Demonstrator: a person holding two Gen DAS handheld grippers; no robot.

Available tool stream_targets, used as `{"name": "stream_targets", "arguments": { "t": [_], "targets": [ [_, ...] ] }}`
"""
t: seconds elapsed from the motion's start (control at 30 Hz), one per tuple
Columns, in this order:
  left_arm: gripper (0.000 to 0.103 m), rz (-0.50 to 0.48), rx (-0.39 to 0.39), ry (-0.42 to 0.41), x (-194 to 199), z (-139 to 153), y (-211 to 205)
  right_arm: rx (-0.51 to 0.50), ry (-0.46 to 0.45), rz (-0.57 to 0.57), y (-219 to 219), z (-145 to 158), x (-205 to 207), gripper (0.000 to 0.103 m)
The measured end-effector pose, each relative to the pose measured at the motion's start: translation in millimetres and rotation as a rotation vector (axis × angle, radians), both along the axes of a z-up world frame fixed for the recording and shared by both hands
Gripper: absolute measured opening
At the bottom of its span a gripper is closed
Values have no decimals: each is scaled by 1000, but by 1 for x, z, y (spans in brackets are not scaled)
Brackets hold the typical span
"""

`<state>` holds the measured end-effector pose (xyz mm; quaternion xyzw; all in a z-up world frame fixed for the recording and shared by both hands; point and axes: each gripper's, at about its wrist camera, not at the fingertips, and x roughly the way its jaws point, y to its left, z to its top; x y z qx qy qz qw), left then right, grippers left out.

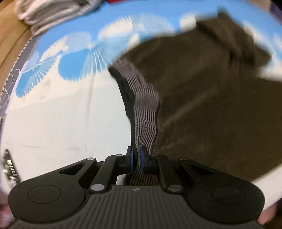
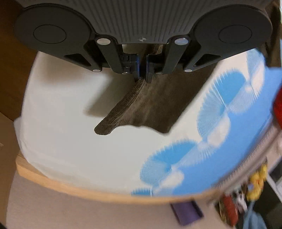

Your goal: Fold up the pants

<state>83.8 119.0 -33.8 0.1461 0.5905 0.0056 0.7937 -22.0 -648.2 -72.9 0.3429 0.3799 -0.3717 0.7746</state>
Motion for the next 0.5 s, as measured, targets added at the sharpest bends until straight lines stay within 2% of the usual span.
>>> {"name": "stream_targets", "arguments": {
  "t": [0.03, 0.07, 0.1, 0.13, 0.17, 0.2, 0.27, 0.33, 0.43, 0.5],
  "targets": [
    [10, -26, 38, 37, -4, -10, -7, 8, 49, 5, 2, -6, 0, 6],
    [10, -48, 114, 62, -8, -17, -13, 30, 114, 1, 2, -14, -2, 8],
    [10, -63, 198, 53, -12, -19, -15, 58, 172, -17, -2, -24, -3, 11],
    [10, -66, 237, 25, -14, -14, -15, 71, 207, -39, -5, -30, -4, 15],
    [10, -55, 208, -17, -13, -5, -15, 66, 245, -79, -8, -33, -8, 17],
    [13, -36, 145, -49, -12, 5, -14, 35, 255, -110, -8, -29, -11, 20],
    [24, 0, -6, -107, -9, 21, -19, -38, 202, -136, -6, -14, -15, 21],
    [28, -5, -91, -119, -10, 32, -27, -87, 114, -107, 1, 1, -13, 26],
    [30, -35, -167, -73, -5, 26, -49, -118, 5, 49, 20, 13, 2, 34],
    [30, -72, -157, -45, 5, 14, -73, -106, -35, 171, 34, 13, 15, 35]
  ]
}}
